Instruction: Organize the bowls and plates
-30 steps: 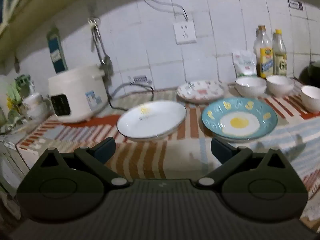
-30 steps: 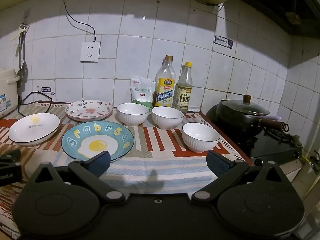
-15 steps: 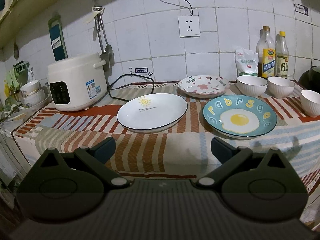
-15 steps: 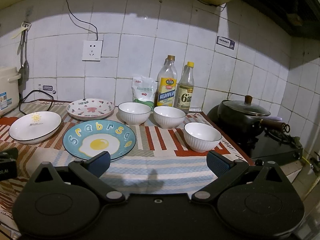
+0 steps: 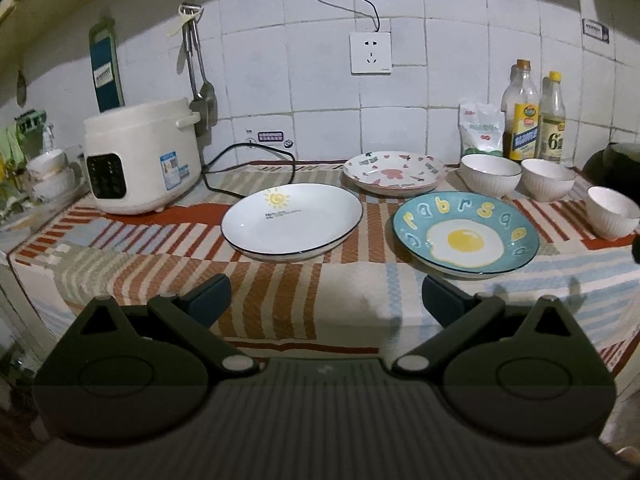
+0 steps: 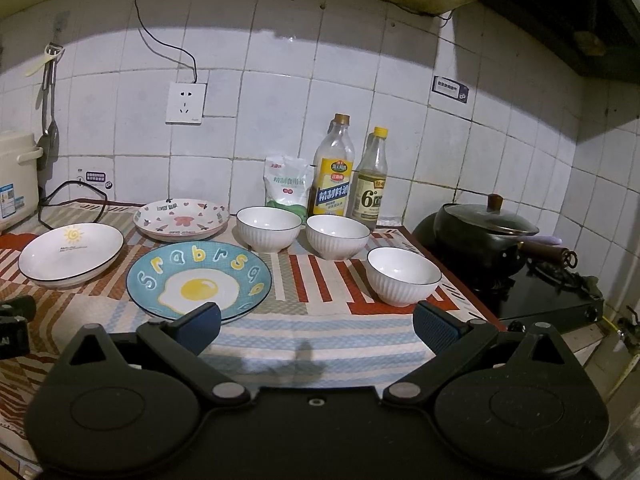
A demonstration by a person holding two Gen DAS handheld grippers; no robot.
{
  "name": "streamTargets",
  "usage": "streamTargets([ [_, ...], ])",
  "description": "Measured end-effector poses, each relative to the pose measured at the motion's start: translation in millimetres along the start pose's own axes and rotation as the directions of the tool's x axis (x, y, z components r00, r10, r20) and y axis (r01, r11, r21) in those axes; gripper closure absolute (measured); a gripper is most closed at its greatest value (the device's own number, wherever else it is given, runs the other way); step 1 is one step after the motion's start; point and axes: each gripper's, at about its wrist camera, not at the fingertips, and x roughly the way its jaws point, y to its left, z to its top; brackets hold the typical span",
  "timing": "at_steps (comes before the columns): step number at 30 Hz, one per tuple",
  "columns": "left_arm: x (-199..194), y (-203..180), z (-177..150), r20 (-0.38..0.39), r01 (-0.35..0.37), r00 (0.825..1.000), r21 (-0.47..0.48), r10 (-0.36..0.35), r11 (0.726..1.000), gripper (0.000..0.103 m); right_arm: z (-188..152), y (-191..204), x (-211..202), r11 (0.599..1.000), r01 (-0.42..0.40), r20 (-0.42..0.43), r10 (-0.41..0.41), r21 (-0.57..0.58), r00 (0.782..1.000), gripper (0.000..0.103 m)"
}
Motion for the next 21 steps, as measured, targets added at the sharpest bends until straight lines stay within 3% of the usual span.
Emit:
streamTargets([
  [21, 0.6, 2.5, -3.4, -0.002, 0.005, 1.000, 0.000, -0.005, 1.000, 0.000, -1.9, 0.8, 0.0, 1.000, 0.007, 0.002, -0.007, -0.013, 1.000, 0.000],
])
